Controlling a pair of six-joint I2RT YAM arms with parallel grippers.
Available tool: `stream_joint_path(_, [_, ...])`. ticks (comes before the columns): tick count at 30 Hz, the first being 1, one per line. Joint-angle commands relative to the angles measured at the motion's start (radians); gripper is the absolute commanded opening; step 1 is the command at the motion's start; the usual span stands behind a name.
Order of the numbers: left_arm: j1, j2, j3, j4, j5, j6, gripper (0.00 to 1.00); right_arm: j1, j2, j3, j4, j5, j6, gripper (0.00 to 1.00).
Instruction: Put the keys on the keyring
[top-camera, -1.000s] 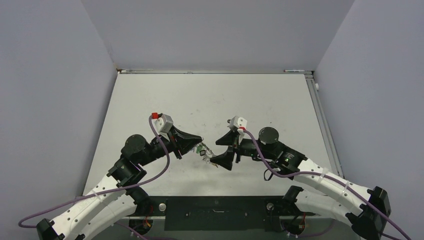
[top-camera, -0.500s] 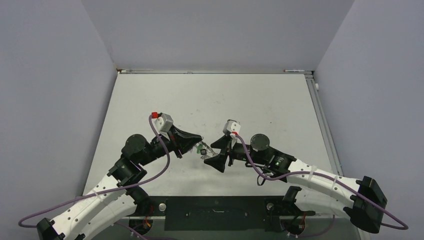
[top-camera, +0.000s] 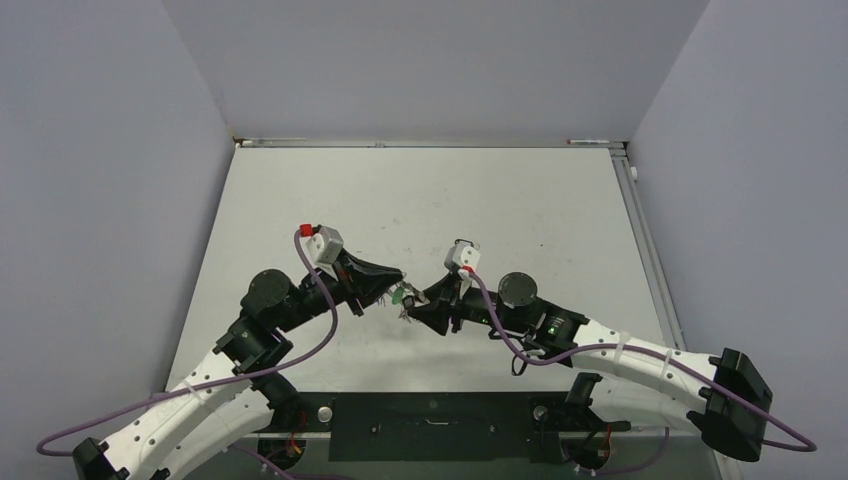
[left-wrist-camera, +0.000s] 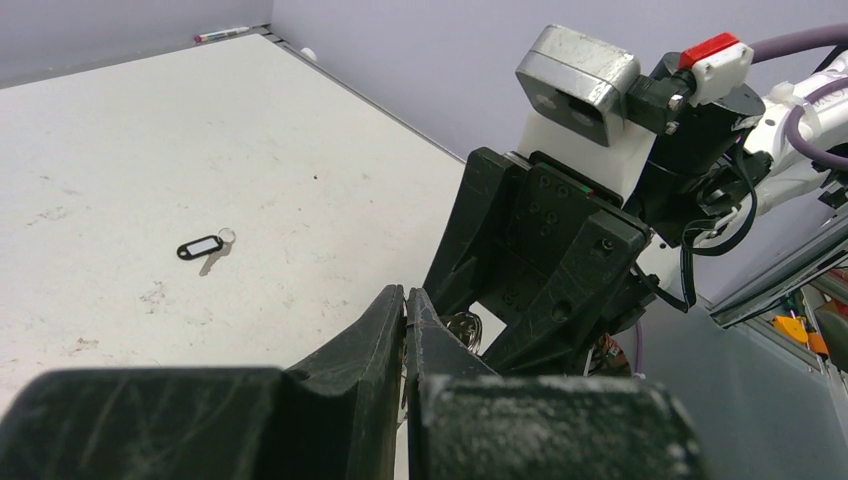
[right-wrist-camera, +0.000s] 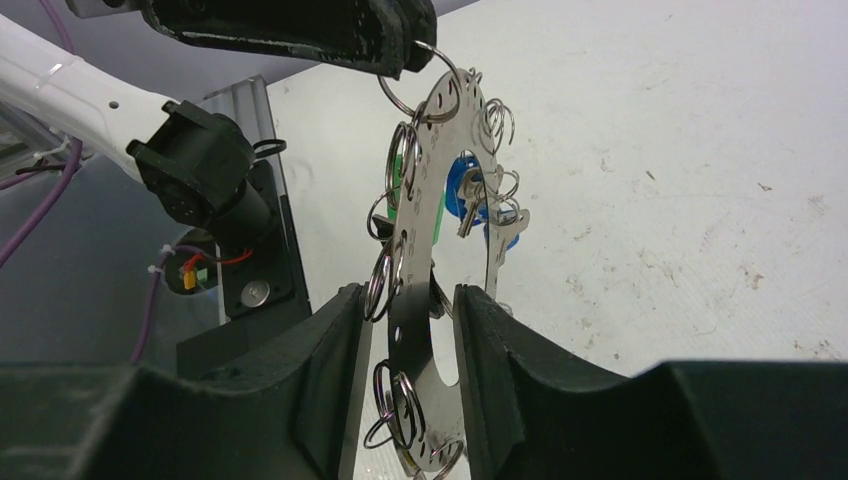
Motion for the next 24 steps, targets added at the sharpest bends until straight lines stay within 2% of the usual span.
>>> stream_joint_path(1, [-0.005,-0.030,0.063,0.084,-0.015,-0.011,0.00,0.011,0.005,-0.004,0.062,0.024,-0.018,0.39])
stream_joint_path(3, [-0.004,-0.036,0.064,0.082,-0.017,-0.014,0.00,0.012,0.001,-0.006,0.059,0.031,-0.023,0.40])
stream_joint_path(4, [-0.005,-0.037,0.066,0.080,-0.017,-0.014,0.00,0.013,0.001,-0.006,0.060,0.032,-0.026,0.37])
stream_joint_path(6, [-0.005,-0.038,0.066,0.078,-0.017,-0.014,0.00,0.015,-0.002,-0.004,0.064,0.025,-0.030,0.25])
stream_joint_path(10, [-0.004,-0.038,0.064,0.078,-0.018,-0.016,0.00,0.019,-0.013,-0.002,0.081,-0.005,-0.058,0.07])
stream_joint_path(18, [-0.005,-0.044,0.065,0.027,-0.044,0.018,0.00,0.030,-0.043,0.063,0.013,-0.022,-0.125,0.05])
stream_joint_path(20, [-0.005,-0.053,0.068,0.000,-0.050,0.035,0.07,0.035,-0.041,0.089,-0.022,-0.023,-0.144,0.05])
stream_joint_path(24, [-0.004,-0.067,0.088,-0.057,-0.058,0.076,0.36,0.045,-0.037,0.131,-0.088,-0.007,-0.178,0.05])
